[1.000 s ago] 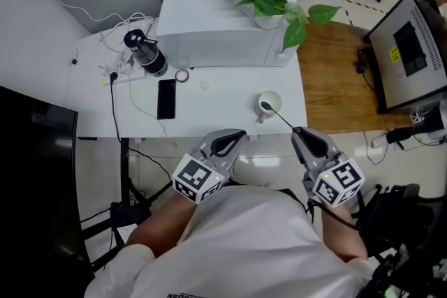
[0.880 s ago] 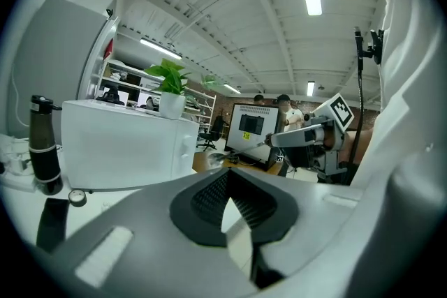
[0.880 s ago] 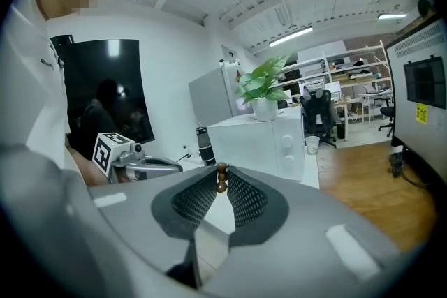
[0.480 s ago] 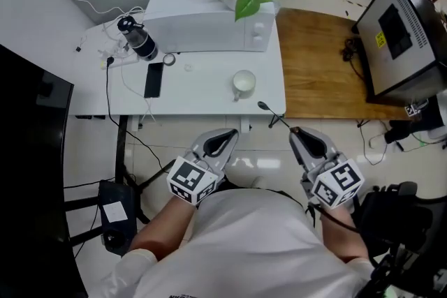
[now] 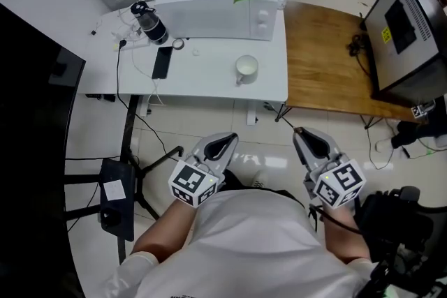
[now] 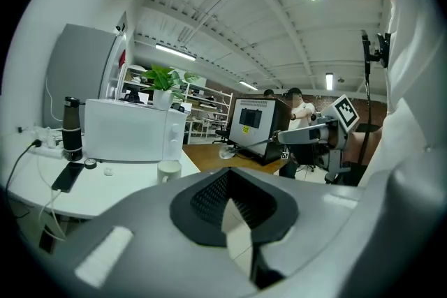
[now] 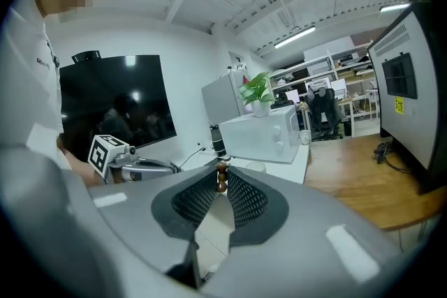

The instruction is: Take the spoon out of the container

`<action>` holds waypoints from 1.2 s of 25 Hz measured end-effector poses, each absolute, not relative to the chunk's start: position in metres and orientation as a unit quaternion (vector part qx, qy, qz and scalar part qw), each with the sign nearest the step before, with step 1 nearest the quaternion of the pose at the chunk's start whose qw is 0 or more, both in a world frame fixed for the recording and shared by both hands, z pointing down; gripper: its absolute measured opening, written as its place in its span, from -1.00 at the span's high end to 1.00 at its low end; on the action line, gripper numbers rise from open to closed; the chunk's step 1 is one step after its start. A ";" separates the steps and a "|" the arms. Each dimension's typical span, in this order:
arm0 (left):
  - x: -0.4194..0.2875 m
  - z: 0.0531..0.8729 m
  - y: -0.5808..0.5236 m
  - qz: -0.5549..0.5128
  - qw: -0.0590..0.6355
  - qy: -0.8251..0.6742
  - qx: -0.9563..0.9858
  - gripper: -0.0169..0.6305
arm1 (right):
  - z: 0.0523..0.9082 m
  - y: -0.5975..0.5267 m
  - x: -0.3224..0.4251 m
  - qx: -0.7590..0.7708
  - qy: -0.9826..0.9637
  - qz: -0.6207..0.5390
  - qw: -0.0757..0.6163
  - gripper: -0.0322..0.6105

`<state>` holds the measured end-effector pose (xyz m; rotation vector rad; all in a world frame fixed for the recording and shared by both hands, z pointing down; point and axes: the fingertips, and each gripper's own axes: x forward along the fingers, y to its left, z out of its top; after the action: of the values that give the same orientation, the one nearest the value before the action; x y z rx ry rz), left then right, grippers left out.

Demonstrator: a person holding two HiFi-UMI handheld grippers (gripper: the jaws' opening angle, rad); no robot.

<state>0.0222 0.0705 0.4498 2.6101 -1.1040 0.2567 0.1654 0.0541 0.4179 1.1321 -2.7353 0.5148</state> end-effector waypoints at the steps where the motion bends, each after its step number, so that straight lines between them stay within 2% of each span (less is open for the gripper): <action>1: 0.021 0.450 0.072 0.089 0.149 -0.385 0.906 0.93 | 0.418 0.057 0.165 0.375 -0.908 0.172 0.071 0.73; 30: -0.034 0.438 0.057 0.076 0.156 -0.316 0.933 0.94 | 0.417 0.070 0.089 0.418 -0.883 0.187 0.099 0.73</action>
<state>-0.0339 0.0571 0.4380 2.6705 -0.9036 0.2181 0.0893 0.0701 0.4171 1.2374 -2.6128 0.5519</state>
